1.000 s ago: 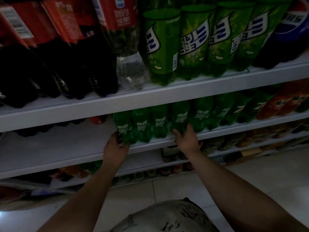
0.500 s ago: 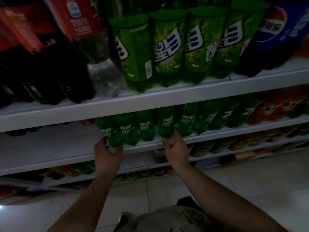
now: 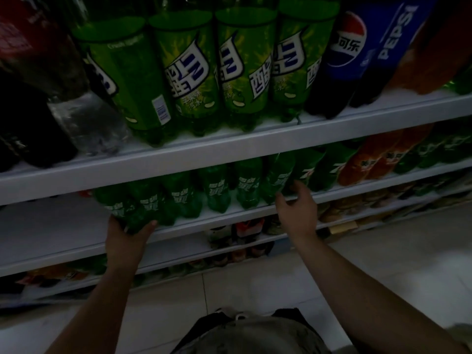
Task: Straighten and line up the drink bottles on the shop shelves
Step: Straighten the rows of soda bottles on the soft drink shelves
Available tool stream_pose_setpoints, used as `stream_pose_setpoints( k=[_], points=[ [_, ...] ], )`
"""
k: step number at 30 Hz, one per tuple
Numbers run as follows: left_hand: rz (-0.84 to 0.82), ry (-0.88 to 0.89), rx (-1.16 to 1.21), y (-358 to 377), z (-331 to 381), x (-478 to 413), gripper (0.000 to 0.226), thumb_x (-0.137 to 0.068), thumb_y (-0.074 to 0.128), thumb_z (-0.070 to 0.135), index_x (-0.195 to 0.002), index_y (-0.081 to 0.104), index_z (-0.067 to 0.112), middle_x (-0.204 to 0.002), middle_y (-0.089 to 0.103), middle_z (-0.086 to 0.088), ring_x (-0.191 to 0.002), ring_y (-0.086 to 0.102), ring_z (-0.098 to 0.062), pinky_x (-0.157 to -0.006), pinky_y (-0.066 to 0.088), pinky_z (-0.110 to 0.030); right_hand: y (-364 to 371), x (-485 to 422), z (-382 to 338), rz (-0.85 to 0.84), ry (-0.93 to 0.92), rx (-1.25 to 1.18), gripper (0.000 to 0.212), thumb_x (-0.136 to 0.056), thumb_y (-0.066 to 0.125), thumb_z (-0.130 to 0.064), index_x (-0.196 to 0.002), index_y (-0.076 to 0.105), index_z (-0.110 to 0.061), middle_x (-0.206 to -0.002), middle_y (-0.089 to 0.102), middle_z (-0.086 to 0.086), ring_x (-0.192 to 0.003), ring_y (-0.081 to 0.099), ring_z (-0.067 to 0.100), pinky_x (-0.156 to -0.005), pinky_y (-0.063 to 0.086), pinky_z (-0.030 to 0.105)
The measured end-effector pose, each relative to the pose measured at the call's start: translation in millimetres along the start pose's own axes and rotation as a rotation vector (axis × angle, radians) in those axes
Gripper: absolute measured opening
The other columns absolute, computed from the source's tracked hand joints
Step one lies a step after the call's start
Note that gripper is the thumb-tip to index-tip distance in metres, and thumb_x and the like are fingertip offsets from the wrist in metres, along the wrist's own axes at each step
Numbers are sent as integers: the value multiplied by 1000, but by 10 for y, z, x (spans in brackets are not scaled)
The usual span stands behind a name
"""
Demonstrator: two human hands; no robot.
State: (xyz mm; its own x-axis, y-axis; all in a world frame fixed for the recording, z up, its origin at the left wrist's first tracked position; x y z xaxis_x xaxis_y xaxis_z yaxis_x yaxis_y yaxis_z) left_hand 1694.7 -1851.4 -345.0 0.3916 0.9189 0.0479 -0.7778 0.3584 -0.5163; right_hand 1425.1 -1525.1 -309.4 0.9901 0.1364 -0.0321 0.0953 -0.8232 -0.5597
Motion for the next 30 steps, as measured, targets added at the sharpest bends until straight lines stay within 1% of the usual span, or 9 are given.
stream_pose_setpoints(
  k=[7, 10, 14, 18, 21, 23, 25, 27, 30],
  points=[
    [-30, 9, 156, -5, 43, 117, 75, -73, 81, 31, -136, 40, 33, -136, 50, 7, -119, 51, -14, -97, 43, -34, 157, 17, -187, 64, -92, 21, 55, -83, 70, -27, -129, 52, -2, -123, 57, 16, -113, 53, 30, -91, 43, 32],
    [62, -2, 163, -16, -29, 166, 71, -76, 79, 29, -136, 41, 32, -135, 49, 7, -116, 51, -14, -95, 44, -33, 184, 20, -201, 73, -112, 56, 56, -86, 68, -26, -131, 49, 0, -126, 55, 17, -116, 51, 30, -94, 43, 33],
    [275, -165, 224, -17, -167, 319, 76, -83, 73, 26, -144, 30, 14, -137, 43, -8, -109, 46, -11, -91, 43, -32, 192, 29, -171, 82, -106, 69, 56, -88, 64, -29, -134, 47, -2, -130, 53, 15, -119, 50, 28, -97, 42, 34],
    [331, -217, 214, 102, -124, 470, 65, -88, 65, 19, -142, 30, 12, -133, 44, -11, -104, 49, -19, -90, 43, -35, 186, 26, -98, 70, -78, 52, 58, -89, 62, -32, -137, 44, -4, -134, 52, 13, -122, 49, 26, -99, 41, 32],
    [331, -253, 168, 241, -52, 574, 58, -88, 62, 12, -139, 34, 7, -128, 46, -17, -103, 52, -29, -90, 43, -41, 147, -9, -36, 30, -76, 30, 59, -88, 63, -32, -137, 45, -5, -136, 51, 12, -123, 48, 25, -101, 40, 31],
    [323, -252, 125, 382, 25, 683, 51, -88, 61, 11, -133, 39, 4, -117, 50, -19, -97, 54, -32, -88, 43, -43, 42, -47, 60, -5, -90, 27, 52, -89, 62, -31, -134, 50, -7, -132, 54, 10, -117, 52, 23, -95, 39, 26],
    [274, -244, 100, 623, 123, 828, 42, -87, 60, 13, -126, 45, 8, -103, 52, -14, -91, 55, -33, -83, 44, -42, -125, -108, 242, -52, -108, 44, 46, -89, 60, -33, -129, 54, -12, -127, 57, 5, -96, 60, 18, -84, 42, 23],
    [180, -214, 57, 971, 294, 983, 33, -87, 59, 14, -119, 50, 13, -92, 55, -5, -83, 54, -29, -77, 41, -35, -355, -224, 493, -85, -93, 64, 42, -90, 59, -36, -127, 55, -16, -120, 60, 1, -75, 58, 9, -75, 44, 21],
    [11, -112, 19, 1601, 681, 1249, 21, -89, 58, 16, -110, 55, 16, -89, 60, -4, -79, 57, -26, -75, 45, -35, -803, -489, 837, -93, -79, 89, 38, -91, 58, -35, -124, 55, -18, -111, 62, 1, -72, 54, 6, -69, 42, 20]
  ],
)
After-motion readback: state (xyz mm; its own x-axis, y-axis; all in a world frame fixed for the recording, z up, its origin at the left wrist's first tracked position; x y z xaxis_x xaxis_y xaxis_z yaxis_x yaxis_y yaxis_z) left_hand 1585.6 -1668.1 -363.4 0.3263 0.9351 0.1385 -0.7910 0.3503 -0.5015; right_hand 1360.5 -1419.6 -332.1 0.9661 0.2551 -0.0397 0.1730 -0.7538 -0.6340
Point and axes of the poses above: each hand's wrist, its own x-axis away from the middle knuckle, its own y-axis out of the palm, z = x × y, the point moved 7 cm from there along -x, towards the middle knuckle
